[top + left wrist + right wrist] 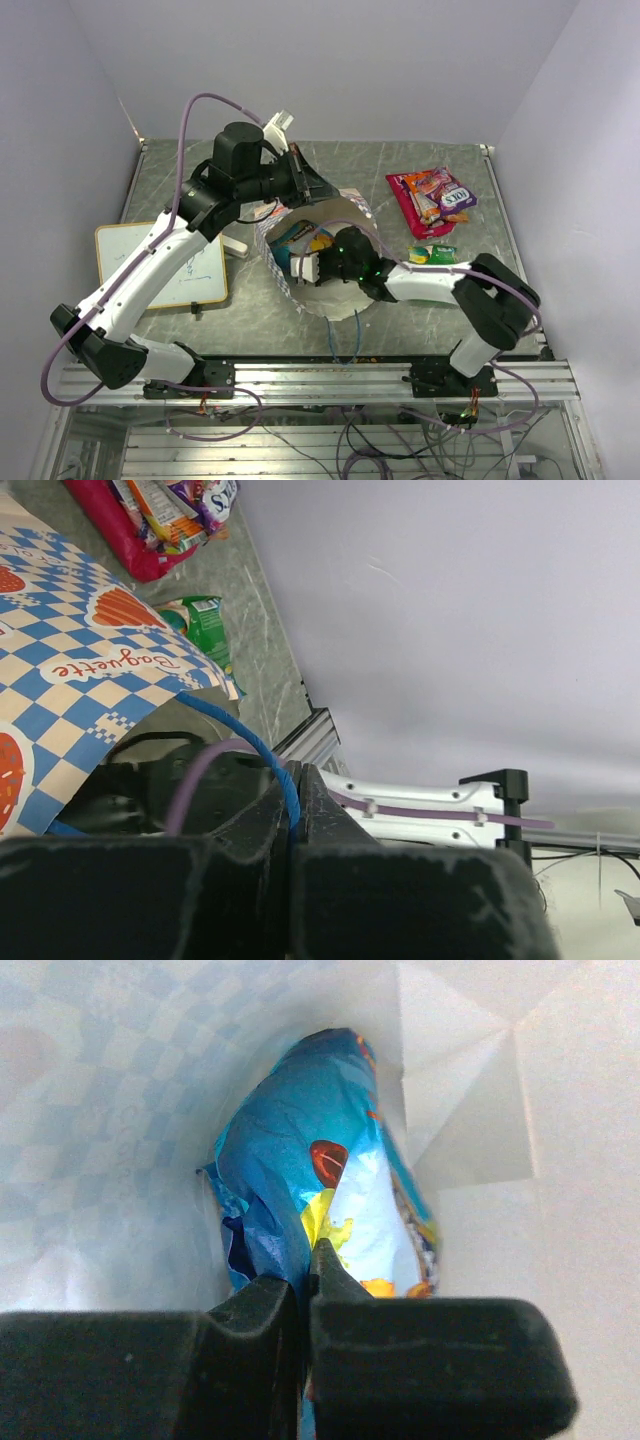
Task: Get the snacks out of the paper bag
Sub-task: Pick up the snack from the paper bag, then place the snack at the center of the board.
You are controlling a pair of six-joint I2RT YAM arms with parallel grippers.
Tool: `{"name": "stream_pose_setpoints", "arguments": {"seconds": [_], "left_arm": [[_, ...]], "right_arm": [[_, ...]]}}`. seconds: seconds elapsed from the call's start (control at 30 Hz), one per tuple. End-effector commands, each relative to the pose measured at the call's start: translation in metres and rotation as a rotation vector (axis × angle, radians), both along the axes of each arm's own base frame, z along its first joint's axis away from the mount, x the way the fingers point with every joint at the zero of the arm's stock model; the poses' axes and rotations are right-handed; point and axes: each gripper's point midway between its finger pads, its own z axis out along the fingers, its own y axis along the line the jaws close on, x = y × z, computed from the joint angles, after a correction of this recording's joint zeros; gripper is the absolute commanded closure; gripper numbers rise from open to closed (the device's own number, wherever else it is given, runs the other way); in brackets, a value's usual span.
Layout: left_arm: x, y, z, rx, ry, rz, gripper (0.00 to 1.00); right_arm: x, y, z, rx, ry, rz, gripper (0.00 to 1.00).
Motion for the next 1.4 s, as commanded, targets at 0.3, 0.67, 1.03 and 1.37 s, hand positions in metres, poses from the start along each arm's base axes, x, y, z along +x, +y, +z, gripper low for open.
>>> {"name": "stream_pose_setpoints", "arguments": {"seconds": [0.3, 0.67, 1.03, 1.37], "left_arm": [[0.012, 0.010, 0.015, -0.026, -0.050, 0.015, 0.93], [0.026, 0.013, 0.006, -0.006, -0.021, 0.038, 0.93], [0.049, 0.038, -0.008, 0.027, 0.016, 0.145, 0.93], [0.060, 0.057, -0.024, 0.069, 0.055, 0.207, 0.93]], "right_arm": [[-0.031, -0.001, 0.142, 0.335, 0.288, -0.071, 1.00], [-0.042, -0.040, 0.242, 0.509, 0.317, -0.222, 1.00], [-0.081, -0.098, 0.355, 0.620, 0.338, -0.302, 1.00], [-0.043, -0.207, 0.430, 0.863, 0.197, -0.898, 1.00]]}}
